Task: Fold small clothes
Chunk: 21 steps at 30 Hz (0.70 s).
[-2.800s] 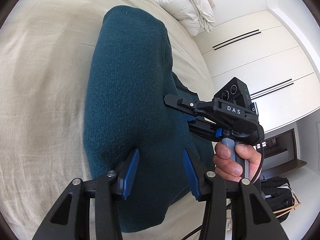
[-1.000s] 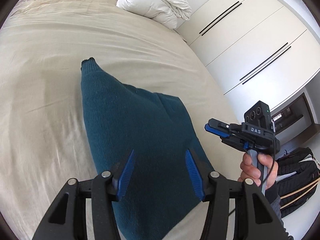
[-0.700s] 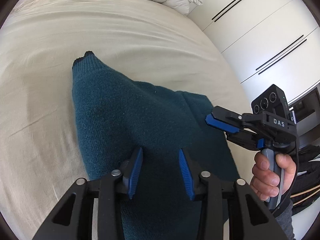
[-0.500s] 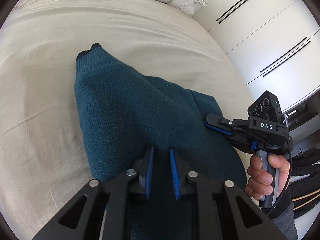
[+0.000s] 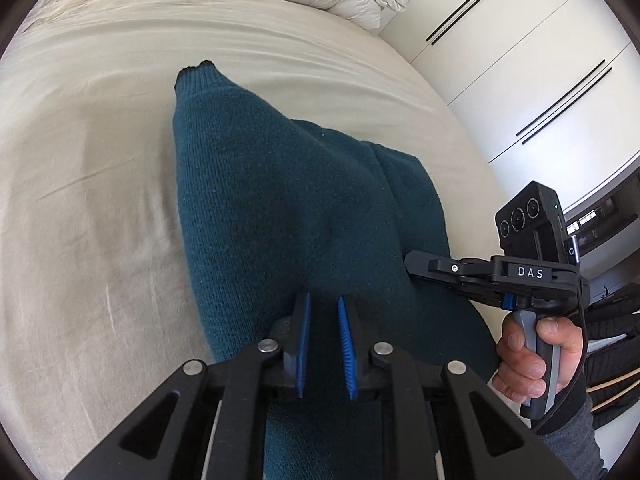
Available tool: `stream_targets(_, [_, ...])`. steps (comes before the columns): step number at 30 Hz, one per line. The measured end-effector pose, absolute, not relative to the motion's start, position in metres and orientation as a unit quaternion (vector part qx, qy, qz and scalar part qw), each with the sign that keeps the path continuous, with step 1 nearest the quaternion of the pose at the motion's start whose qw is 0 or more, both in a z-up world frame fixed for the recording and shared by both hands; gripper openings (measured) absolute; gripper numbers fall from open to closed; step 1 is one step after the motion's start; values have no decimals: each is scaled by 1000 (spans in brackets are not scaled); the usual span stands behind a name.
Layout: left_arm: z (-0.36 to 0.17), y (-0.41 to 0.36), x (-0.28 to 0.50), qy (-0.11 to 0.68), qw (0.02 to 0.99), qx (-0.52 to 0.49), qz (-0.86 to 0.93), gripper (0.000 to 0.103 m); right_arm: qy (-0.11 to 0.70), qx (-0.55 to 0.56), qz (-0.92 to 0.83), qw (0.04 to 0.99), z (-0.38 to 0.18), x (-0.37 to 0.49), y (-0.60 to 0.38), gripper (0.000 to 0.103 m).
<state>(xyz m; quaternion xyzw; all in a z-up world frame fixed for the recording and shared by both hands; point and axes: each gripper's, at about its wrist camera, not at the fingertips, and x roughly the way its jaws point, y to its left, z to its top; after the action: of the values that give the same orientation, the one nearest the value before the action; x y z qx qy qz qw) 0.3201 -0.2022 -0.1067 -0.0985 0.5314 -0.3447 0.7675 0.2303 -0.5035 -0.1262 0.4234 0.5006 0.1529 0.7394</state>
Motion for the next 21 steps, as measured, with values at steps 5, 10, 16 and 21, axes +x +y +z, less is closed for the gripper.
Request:
stream_targets(5, [-94, -191, 318, 535, 767, -99, -340, 14, 494, 431, 136, 743, -110, 208, -509, 6])
stream_targets(10, [-72, -173, 272, 515, 770, -103, -362, 25, 476, 430, 184, 745, -93, 166, -498, 6])
stream_targets(16, [-116, -188, 256, 550, 751, -88, -354, 22, 487, 457, 161, 727, -140, 141, -503, 0])
stream_targets(21, [-87, -169, 247, 531, 761, -93, -361, 45, 467, 434, 161, 753, -102, 136, -506, 9])
